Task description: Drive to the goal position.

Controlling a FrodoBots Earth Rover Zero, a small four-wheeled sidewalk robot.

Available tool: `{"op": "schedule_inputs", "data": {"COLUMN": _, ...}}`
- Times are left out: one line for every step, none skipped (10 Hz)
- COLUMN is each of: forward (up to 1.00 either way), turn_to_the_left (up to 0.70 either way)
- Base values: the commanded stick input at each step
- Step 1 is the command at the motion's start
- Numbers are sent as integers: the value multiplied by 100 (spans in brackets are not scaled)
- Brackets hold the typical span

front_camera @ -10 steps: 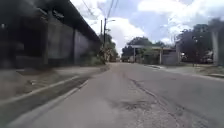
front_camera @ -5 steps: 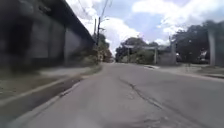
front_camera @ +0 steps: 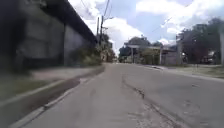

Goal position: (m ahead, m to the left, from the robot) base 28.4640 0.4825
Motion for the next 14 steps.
{"op": "schedule_inputs", "data": {"forward": 100, "turn_to_the_left": 0}}
{"op": "schedule_inputs", "data": {"forward": 100, "turn_to_the_left": 0}}
{"op": "schedule_inputs", "data": {"forward": 100, "turn_to_the_left": 0}}
{"op": "schedule_inputs", "data": {"forward": 100, "turn_to_the_left": 0}}
{"op": "schedule_inputs", "data": {"forward": 100, "turn_to_the_left": 0}}
{"op": "schedule_inputs", "data": {"forward": 100, "turn_to_the_left": 0}}
{"op": "schedule_inputs", "data": {"forward": 100, "turn_to_the_left": 0}}
{"op": "schedule_inputs", "data": {"forward": 100, "turn_to_the_left": 0}}
{"op": "schedule_inputs", "data": {"forward": 100, "turn_to_the_left": 0}}
{"op": "schedule_inputs", "data": {"forward": 100, "turn_to_the_left": 0}}
{"op": "schedule_inputs", "data": {"forward": 100, "turn_to_the_left": 0}}
{"op": "schedule_inputs", "data": {"forward": 100, "turn_to_the_left": 0}}
{"op": "schedule_inputs", "data": {"forward": 100, "turn_to_the_left": 0}}
{"op": "schedule_inputs", "data": {"forward": 100, "turn_to_the_left": 0}}
